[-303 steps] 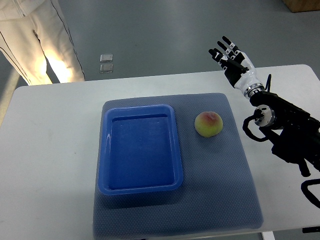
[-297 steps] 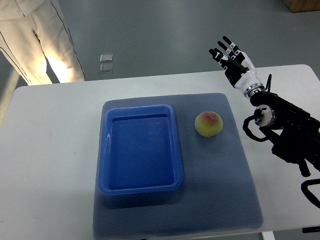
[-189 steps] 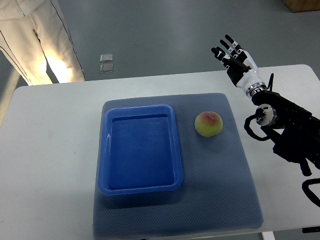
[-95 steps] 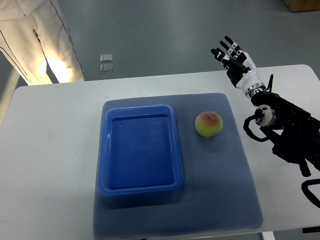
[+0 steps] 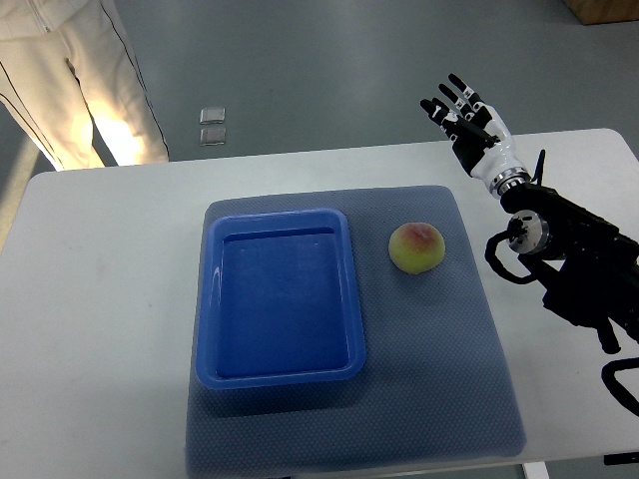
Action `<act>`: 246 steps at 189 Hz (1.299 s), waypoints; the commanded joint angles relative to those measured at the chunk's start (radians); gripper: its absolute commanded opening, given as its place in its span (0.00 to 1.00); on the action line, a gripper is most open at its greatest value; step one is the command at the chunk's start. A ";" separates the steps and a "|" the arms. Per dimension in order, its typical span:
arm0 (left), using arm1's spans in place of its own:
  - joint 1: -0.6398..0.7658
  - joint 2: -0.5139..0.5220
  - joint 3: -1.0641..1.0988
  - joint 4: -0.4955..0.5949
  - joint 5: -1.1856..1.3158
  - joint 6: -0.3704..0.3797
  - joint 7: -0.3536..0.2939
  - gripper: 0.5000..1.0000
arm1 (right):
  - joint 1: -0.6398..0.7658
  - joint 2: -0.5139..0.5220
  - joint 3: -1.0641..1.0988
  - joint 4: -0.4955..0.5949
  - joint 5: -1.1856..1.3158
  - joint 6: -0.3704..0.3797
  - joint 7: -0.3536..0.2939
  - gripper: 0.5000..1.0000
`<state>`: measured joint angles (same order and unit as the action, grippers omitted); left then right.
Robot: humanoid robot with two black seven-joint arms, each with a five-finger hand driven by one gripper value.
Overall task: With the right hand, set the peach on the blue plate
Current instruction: 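Reach the right hand forward and down toward the peach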
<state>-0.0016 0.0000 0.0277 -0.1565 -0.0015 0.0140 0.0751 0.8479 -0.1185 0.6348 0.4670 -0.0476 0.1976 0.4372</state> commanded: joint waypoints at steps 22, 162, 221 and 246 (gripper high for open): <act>0.000 0.000 0.000 0.000 0.000 0.000 0.000 1.00 | 0.000 -0.010 -0.027 0.004 -0.003 -0.017 0.000 0.86; 0.000 0.000 -0.002 0.000 0.000 0.000 0.000 1.00 | 0.063 -0.202 -0.201 0.145 -0.468 -0.015 -0.006 0.86; 0.000 0.000 0.000 0.000 0.000 0.000 0.000 1.00 | 0.230 -0.360 -0.475 0.252 -0.870 0.028 -0.002 0.86; 0.000 0.000 -0.002 0.000 0.000 0.000 0.000 1.00 | 0.270 -0.395 -0.508 0.294 -0.982 0.051 0.000 0.86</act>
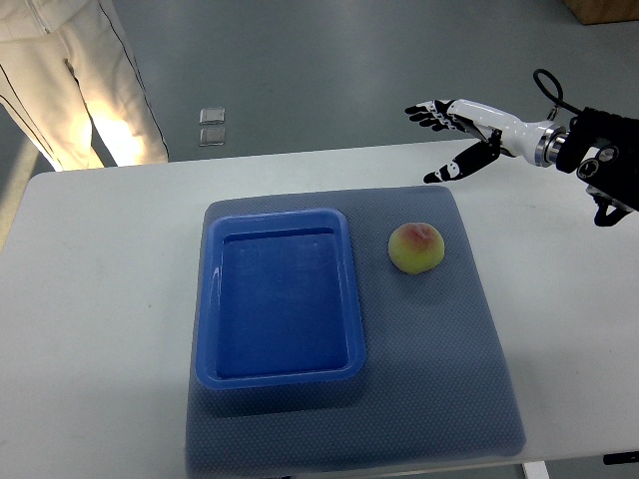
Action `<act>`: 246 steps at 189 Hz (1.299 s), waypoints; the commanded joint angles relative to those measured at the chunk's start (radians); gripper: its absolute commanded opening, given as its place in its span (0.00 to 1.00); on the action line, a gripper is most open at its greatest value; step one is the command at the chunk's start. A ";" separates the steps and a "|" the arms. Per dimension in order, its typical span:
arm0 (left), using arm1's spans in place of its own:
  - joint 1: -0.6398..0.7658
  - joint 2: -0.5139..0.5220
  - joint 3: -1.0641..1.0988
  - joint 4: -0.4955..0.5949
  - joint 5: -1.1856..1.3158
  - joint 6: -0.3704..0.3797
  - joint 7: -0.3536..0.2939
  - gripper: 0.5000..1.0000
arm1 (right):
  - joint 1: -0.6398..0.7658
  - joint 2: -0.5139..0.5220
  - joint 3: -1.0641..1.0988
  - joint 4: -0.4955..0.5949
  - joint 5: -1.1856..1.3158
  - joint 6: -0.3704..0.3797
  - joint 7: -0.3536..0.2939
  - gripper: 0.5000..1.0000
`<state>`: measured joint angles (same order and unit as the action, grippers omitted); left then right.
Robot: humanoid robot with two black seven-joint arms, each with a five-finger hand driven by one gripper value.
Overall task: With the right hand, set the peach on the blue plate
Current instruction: 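Reach the right hand forward and down toward the peach, then close the right hand fingers around the yellow-pink peach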
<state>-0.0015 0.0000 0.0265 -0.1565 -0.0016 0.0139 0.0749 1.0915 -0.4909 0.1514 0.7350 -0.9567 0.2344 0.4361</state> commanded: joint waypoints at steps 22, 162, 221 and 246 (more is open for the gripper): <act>0.000 0.000 0.000 0.000 0.000 0.000 0.000 1.00 | 0.074 -0.061 -0.032 0.132 -0.315 0.094 0.006 0.86; 0.000 0.000 0.000 0.000 0.000 0.000 0.000 1.00 | 0.088 0.020 -0.145 0.179 -0.660 0.114 -0.005 0.86; 0.000 0.000 0.001 0.000 0.000 0.000 0.000 1.00 | 0.056 0.075 -0.139 0.121 -0.656 0.085 -0.030 0.86; 0.000 0.000 0.000 0.000 0.000 0.000 0.000 1.00 | 0.050 0.080 -0.138 0.121 -0.649 0.085 -0.030 0.86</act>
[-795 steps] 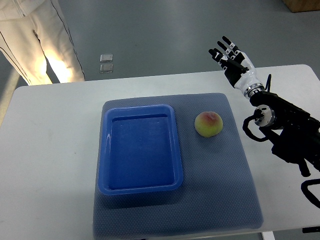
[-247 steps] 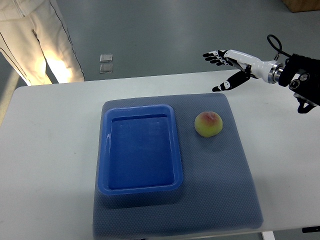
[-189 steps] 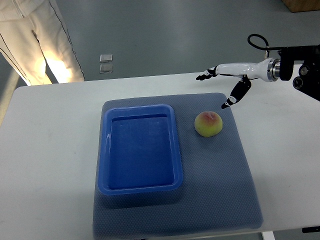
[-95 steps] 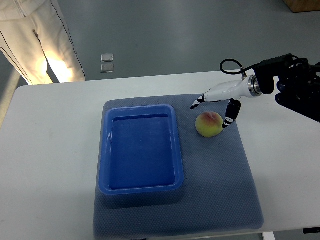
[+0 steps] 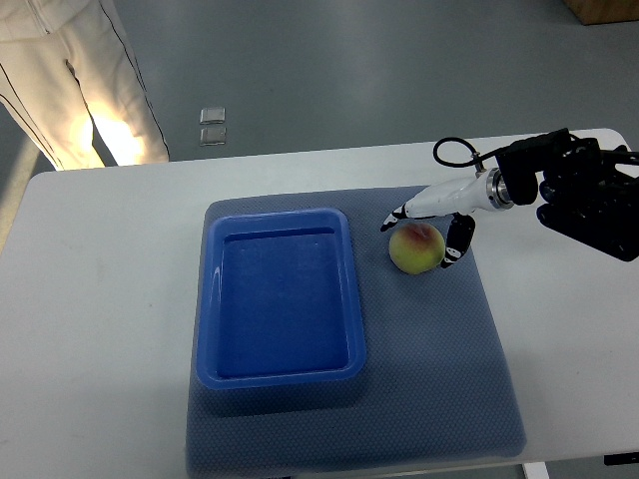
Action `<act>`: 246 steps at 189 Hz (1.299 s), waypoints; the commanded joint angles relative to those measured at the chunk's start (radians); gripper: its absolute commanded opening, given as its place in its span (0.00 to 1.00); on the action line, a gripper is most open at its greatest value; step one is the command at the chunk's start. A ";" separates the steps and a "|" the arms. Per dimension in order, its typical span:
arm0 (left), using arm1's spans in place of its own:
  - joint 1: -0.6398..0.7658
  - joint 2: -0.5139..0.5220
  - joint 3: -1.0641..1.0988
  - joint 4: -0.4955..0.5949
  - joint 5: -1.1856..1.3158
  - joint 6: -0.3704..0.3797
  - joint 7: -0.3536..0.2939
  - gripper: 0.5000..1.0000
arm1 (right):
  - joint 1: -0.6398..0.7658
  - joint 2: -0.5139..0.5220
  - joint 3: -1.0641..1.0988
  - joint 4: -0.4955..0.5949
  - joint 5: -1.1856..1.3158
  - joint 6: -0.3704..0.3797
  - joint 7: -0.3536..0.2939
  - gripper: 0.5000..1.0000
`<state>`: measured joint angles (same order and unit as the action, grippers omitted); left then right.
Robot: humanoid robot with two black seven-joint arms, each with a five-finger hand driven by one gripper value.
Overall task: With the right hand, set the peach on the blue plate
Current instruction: 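Close the right hand fingers around the yellow-pink peach, then lift the peach and carry it over the blue tray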
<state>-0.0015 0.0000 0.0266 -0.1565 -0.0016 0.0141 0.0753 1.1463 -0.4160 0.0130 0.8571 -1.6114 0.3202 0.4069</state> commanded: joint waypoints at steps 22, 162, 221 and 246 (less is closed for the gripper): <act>0.000 0.000 -0.001 0.000 0.000 0.000 0.000 1.00 | -0.014 0.005 0.005 -0.001 0.010 0.000 0.000 0.86; 0.000 0.000 0.001 0.000 0.000 0.000 0.000 1.00 | -0.023 0.003 0.008 -0.001 0.025 -0.001 0.010 0.50; 0.000 0.000 -0.001 0.000 0.000 0.000 0.000 1.00 | 0.009 0.002 0.012 -0.001 0.028 0.007 0.012 0.51; 0.000 0.000 -0.001 0.000 0.000 0.000 0.000 1.00 | 0.056 0.002 0.013 -0.003 0.030 0.017 0.010 0.51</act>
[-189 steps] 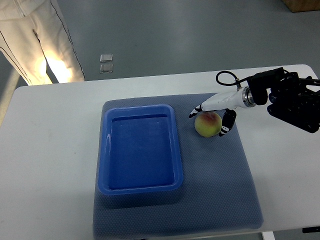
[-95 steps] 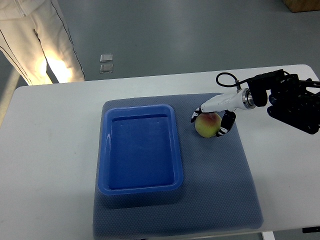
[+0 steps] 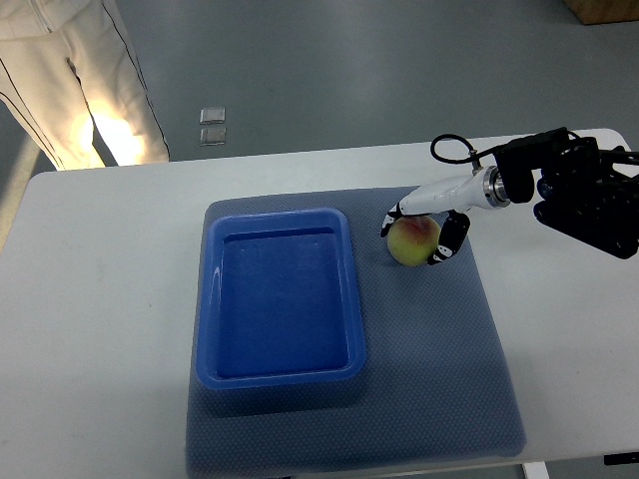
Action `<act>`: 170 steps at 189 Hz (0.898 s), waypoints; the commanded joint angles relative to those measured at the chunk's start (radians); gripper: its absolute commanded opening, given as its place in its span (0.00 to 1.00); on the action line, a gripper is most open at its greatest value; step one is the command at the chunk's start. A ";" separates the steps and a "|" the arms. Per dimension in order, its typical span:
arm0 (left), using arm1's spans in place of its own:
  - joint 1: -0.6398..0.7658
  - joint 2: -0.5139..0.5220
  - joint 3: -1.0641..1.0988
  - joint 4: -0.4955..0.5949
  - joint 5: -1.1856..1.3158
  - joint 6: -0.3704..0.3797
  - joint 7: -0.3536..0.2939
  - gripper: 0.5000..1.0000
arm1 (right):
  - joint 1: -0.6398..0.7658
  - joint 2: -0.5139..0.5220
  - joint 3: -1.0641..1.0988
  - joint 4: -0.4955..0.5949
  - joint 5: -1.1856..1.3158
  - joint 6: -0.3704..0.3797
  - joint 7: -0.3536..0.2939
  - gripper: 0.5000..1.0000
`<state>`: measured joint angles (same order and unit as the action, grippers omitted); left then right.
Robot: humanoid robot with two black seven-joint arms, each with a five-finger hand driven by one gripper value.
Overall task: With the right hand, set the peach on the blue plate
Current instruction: 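Lift the peach and carry it over the blue tray, then lower the peach into the blue tray and open the right hand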
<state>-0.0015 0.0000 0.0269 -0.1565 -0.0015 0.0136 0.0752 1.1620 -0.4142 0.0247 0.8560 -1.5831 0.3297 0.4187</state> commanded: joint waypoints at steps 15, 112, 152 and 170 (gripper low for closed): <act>0.000 0.000 -0.001 0.000 0.000 0.000 0.000 1.00 | 0.080 0.002 0.001 0.000 0.026 0.014 -0.003 0.51; 0.000 0.000 -0.001 0.000 0.000 0.000 0.000 1.00 | 0.174 0.379 -0.002 -0.078 0.048 0.028 -0.012 0.57; 0.000 0.000 -0.001 0.000 0.000 0.000 0.000 1.00 | 0.136 0.414 -0.005 -0.103 0.048 0.026 -0.011 0.64; 0.000 0.000 -0.001 0.000 0.000 0.000 0.000 1.00 | 0.111 0.414 -0.005 -0.103 0.048 0.028 -0.011 0.65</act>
<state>-0.0015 0.0000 0.0260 -0.1565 -0.0015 0.0140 0.0753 1.2979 -0.0013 0.0201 0.7551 -1.5355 0.3564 0.4078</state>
